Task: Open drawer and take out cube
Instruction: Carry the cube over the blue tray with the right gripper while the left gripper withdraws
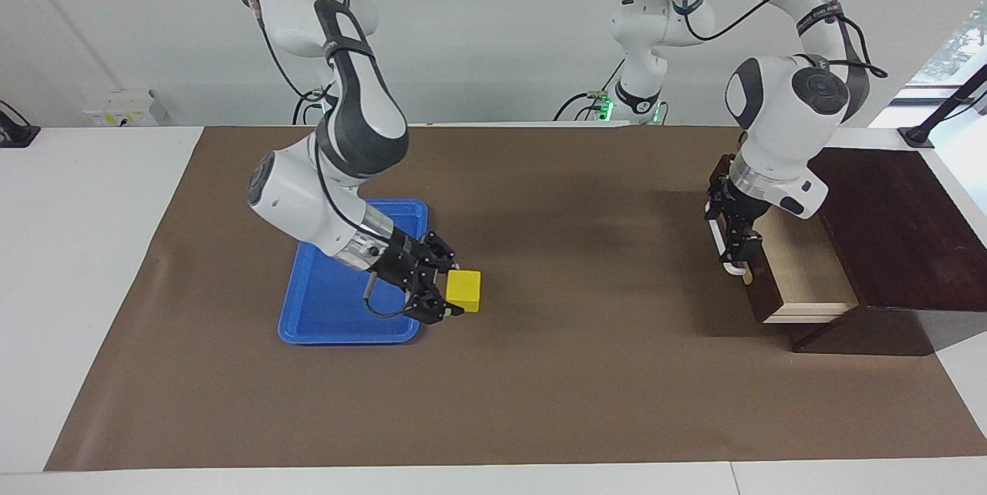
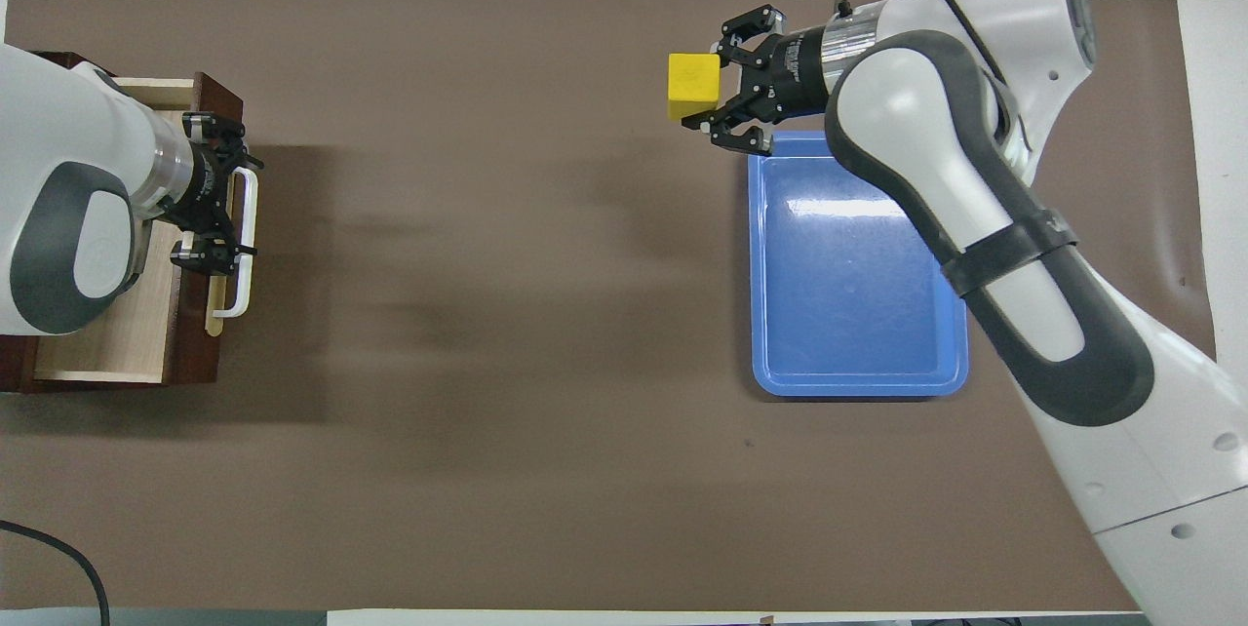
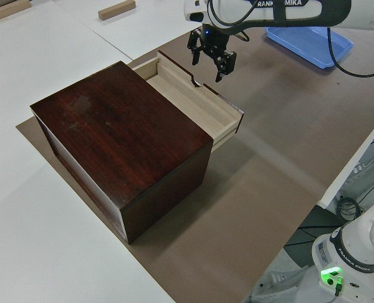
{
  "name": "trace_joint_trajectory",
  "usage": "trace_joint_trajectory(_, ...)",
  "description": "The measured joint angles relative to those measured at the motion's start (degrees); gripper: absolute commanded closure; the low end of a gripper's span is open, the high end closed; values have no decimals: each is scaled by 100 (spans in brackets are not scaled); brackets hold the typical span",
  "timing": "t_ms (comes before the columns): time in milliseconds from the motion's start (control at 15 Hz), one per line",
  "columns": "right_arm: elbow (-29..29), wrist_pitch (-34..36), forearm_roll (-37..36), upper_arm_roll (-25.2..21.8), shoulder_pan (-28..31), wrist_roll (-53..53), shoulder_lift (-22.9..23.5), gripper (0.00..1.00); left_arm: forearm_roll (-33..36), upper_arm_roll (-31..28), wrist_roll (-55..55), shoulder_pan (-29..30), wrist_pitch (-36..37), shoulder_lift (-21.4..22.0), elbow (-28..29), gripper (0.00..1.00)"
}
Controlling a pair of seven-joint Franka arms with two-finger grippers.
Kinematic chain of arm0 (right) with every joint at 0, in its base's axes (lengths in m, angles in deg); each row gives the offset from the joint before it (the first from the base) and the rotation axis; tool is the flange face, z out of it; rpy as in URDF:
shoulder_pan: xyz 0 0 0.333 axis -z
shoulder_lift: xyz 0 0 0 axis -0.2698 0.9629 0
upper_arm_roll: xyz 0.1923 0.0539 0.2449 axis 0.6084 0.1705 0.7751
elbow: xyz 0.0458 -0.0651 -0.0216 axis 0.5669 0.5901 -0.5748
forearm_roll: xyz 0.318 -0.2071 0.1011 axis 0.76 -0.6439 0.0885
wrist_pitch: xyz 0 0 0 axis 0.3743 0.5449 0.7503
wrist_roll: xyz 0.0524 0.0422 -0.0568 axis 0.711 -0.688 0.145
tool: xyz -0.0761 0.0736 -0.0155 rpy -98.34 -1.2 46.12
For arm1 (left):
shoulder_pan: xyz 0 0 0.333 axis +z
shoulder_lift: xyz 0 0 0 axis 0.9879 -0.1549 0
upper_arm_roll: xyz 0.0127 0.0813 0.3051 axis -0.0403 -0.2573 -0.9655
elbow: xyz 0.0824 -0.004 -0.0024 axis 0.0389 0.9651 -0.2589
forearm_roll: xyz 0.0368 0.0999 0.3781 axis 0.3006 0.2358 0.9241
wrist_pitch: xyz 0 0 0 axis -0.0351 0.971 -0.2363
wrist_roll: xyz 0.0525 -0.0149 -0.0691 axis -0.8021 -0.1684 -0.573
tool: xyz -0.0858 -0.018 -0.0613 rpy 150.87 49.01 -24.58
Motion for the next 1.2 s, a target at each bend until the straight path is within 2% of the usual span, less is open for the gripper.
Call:
trace_joint_trajectory(200, 479, 271, 0, 1, 431, 790, -207, 100, -6, 3, 601, 351, -51, 28, 39, 0)
trace_joint_trajectory(467, 1037, 279, 0, -3, 715, 1652, -388, 100, 6, 14, 1194, 734, -120, 49, 49, 0)
trace_joint_trajectory(867, 1833, 607, 0, -15, 1661, 3477, -527, 100, 83, 8, 1682, 1369, -262, 49, 50, 0)
trace_joint_trajectory(1200, 2003, 689, 0, 16, 1764, 3685, -551, 100, 72, 59, 1862, 1430, -255, 64, 64, 0)
